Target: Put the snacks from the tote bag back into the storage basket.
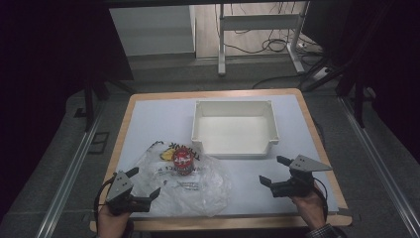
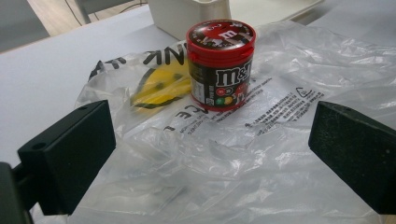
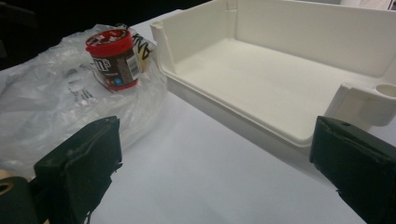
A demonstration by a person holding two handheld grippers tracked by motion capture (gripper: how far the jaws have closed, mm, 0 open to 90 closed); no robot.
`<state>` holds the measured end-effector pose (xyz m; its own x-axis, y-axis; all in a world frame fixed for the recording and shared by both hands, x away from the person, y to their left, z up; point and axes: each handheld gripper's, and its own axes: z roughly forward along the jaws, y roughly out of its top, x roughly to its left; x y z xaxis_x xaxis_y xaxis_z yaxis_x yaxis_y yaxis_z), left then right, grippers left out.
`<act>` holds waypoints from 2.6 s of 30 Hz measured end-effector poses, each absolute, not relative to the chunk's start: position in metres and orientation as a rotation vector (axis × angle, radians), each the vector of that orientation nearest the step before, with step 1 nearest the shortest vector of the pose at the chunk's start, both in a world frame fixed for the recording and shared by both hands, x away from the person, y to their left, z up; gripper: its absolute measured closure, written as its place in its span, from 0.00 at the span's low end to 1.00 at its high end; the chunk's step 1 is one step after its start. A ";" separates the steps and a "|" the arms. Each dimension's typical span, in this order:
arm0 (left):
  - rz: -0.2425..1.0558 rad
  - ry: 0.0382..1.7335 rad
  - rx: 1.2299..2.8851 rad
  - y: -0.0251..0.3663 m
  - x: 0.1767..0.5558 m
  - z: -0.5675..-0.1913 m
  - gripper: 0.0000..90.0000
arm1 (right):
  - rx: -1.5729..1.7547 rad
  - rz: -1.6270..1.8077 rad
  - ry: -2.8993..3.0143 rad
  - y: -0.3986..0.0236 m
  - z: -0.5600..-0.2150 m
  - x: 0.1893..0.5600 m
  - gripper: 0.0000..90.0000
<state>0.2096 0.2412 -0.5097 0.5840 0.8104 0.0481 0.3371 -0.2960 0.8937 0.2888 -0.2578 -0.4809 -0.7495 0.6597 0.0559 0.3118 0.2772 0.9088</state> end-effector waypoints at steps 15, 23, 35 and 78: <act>0.644 0.934 1.888 0.243 0.210 -0.510 0.02 | 0.840 1.395 2.287 -0.250 -0.486 0.290 0.02; 0.629 0.912 1.884 0.241 0.209 -0.509 0.02 | 0.835 1.370 2.298 -0.249 -0.486 0.290 0.02; 0.626 0.900 1.885 0.240 0.209 -0.509 0.02 | 0.808 1.358 2.311 -0.246 -0.486 0.289 0.02; 0.617 0.868 1.942 0.233 0.210 -0.510 0.03 | 0.731 1.424 2.339 -0.228 -0.483 0.293 0.02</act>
